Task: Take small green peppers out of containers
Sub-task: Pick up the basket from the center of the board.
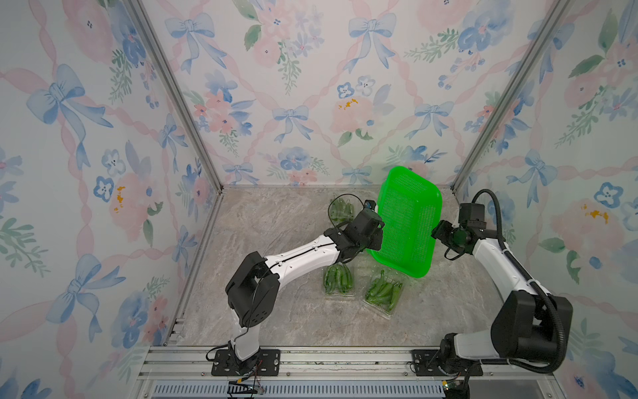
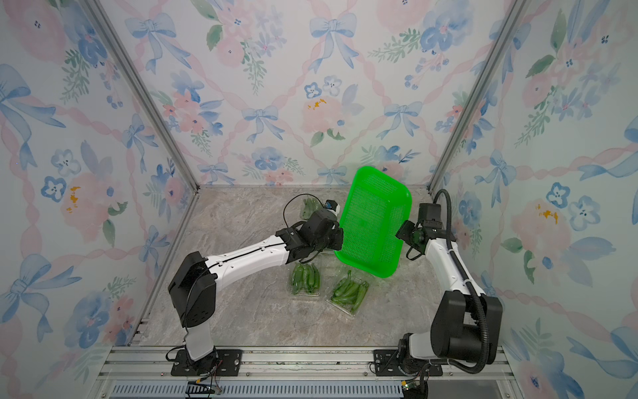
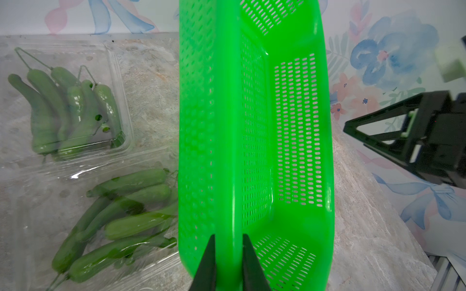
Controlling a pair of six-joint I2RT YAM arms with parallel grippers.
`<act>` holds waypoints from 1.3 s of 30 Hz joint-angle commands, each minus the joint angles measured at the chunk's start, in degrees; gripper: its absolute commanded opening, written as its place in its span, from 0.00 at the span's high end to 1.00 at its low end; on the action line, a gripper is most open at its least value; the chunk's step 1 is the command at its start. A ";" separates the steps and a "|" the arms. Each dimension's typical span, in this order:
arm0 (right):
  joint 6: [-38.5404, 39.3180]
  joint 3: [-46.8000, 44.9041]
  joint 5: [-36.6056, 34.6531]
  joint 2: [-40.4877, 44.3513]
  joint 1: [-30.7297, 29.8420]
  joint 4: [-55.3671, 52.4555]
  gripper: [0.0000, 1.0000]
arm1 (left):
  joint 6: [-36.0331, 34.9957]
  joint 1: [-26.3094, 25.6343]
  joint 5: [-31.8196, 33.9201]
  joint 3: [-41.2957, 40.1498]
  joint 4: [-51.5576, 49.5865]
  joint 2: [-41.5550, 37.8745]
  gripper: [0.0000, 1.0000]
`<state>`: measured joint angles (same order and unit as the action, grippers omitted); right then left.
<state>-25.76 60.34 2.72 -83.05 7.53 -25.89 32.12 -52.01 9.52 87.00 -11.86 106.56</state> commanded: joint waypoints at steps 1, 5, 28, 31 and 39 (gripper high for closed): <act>0.10 0.28 4.03 -3.49 0.34 2.80 0.37 | -0.10 -0.21 -0.13 2.22 3.42 -0.17 1.00; 0.83 1.16 3.92 -6.51 0.03 3.55 0.37 | -0.13 -0.22 -0.48 2.56 3.44 0.10 1.00; 5.25 2.70 8.92 -8.74 -2.43 6.23 0.77 | -0.96 0.36 -1.89 3.96 3.25 1.95 1.00; 5.92 5.61 8.91 -7.34 -3.34 3.91 0.82 | -1.43 0.87 -2.54 5.05 3.11 2.20 0.99; 5.94 12.94 10.33 -2.78 -6.29 -1.34 0.89 | -1.94 1.32 -3.43 7.00 2.08 0.87 0.98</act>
<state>-16.19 69.49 7.35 -90.30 5.04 -25.23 30.92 -48.84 10.66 92.42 -13.41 107.96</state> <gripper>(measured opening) 0.190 0.150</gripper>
